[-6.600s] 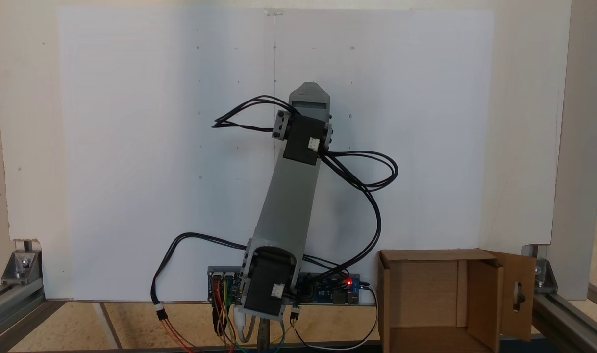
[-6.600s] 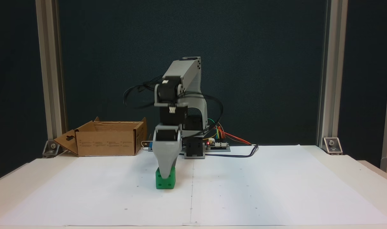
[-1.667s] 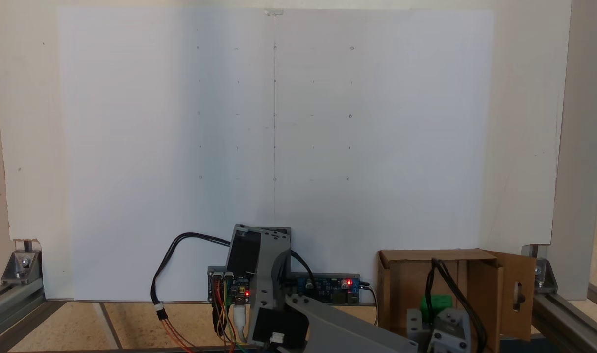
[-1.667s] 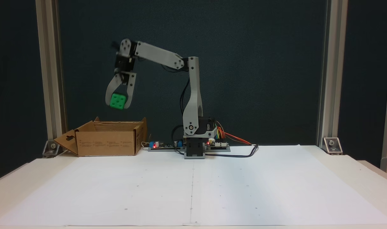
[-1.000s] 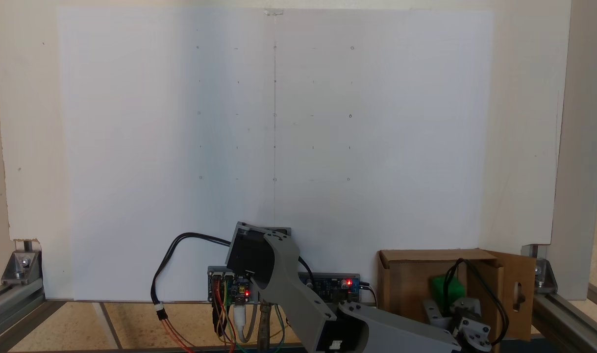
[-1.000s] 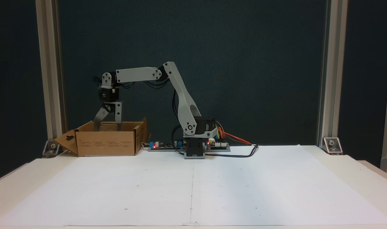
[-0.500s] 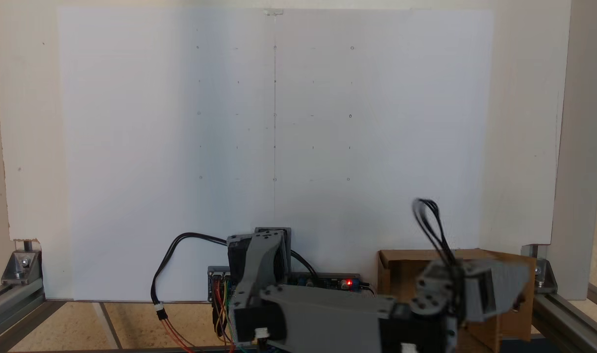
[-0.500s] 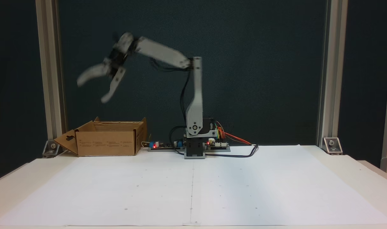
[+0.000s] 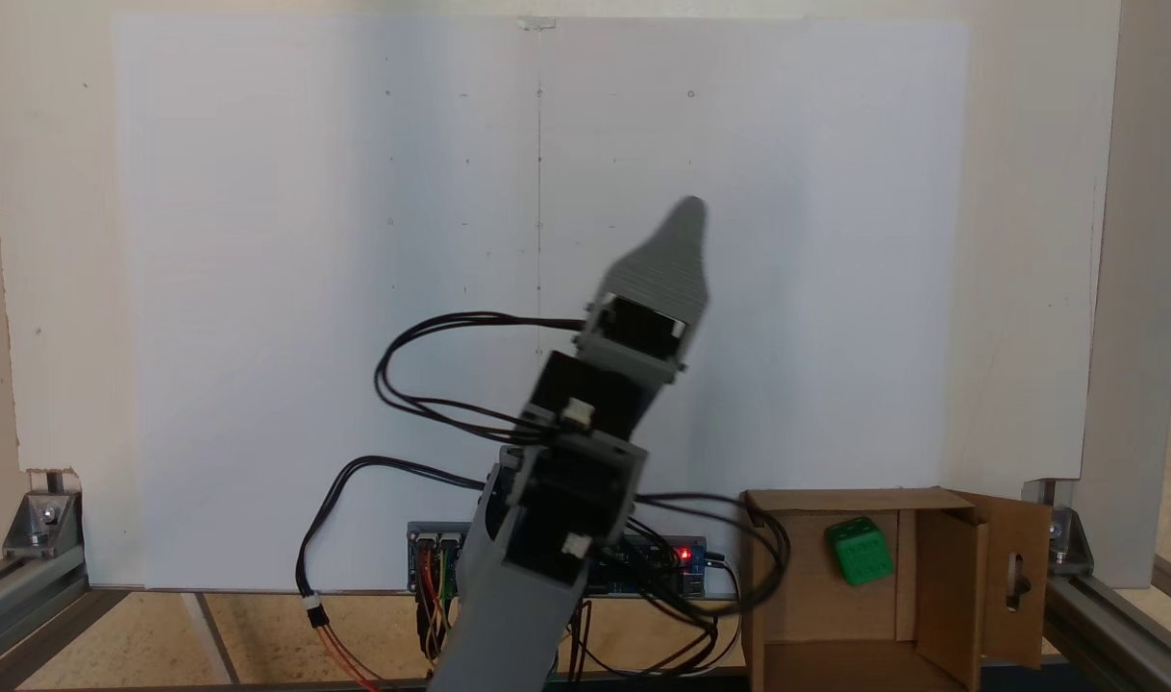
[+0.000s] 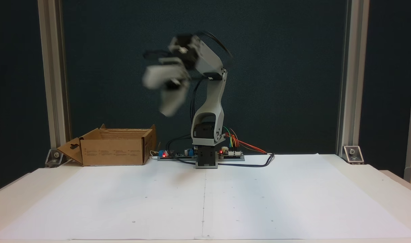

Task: Grasp a green dice and put it in the bin.

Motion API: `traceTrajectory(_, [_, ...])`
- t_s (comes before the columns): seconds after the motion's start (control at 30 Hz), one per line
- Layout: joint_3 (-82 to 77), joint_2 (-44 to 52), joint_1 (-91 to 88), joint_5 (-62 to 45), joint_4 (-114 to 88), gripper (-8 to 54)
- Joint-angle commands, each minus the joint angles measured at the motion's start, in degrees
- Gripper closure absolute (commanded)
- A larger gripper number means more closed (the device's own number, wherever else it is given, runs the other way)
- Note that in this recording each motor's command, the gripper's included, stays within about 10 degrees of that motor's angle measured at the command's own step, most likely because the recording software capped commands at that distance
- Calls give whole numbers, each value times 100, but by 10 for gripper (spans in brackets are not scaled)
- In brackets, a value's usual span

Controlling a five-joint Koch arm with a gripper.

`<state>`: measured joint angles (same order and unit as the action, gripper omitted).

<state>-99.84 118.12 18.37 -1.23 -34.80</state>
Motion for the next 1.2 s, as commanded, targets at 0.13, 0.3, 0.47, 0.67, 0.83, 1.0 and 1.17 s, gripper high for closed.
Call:
traceTrajectory(0.13, [-1362,729,-1248,202,1967,18])
traceTrajectory(0.3, [-2461,1125,-1591,193,3259,18])
traceTrajectory(0.47, [-3401,1389,-1644,202,4524,18])
traceTrajectory(0.67, [-4447,1696,-1688,202,6001,19])
traceTrajectory(0.83, [-5001,1758,-1696,193,7187,21])
traceTrajectory(1.0, [-5678,1749,-1705,193,8383,22])
traceTrajectory(1.17, [-6082,1749,-1775,185,9525,23])
